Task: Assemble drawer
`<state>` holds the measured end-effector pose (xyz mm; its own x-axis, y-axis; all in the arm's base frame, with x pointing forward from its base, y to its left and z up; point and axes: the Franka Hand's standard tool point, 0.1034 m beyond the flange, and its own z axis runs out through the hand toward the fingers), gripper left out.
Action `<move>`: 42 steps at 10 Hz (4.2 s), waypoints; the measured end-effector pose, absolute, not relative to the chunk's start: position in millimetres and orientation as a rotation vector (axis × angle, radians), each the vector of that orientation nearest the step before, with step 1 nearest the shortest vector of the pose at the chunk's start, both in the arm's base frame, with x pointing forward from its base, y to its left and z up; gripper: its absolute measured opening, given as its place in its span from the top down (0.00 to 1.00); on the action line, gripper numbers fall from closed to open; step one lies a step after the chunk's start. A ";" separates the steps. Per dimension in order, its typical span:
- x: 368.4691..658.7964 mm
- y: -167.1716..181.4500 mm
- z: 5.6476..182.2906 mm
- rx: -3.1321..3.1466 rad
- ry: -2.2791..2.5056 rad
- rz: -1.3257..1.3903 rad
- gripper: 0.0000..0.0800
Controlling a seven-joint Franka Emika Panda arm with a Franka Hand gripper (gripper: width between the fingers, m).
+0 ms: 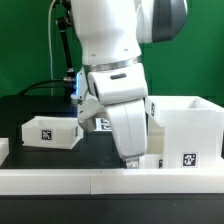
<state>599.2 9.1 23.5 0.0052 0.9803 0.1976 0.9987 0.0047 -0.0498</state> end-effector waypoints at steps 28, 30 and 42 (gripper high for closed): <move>539.7 -82.2 65.3 -2.363 -1.958 -0.127 0.19; 539.3 -82.4 64.6 -2.402 -1.906 -0.123 0.19; 478.9 -103.0 76.2 -3.017 -0.480 -0.111 0.19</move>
Offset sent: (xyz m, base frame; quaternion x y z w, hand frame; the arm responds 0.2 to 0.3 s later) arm -0.0047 0.0240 0.0038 0.0077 0.0061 0.0118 0.9999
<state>478.9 -103.0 76.2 0.9482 0.3062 0.0849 0.3124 -0.9472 -0.0719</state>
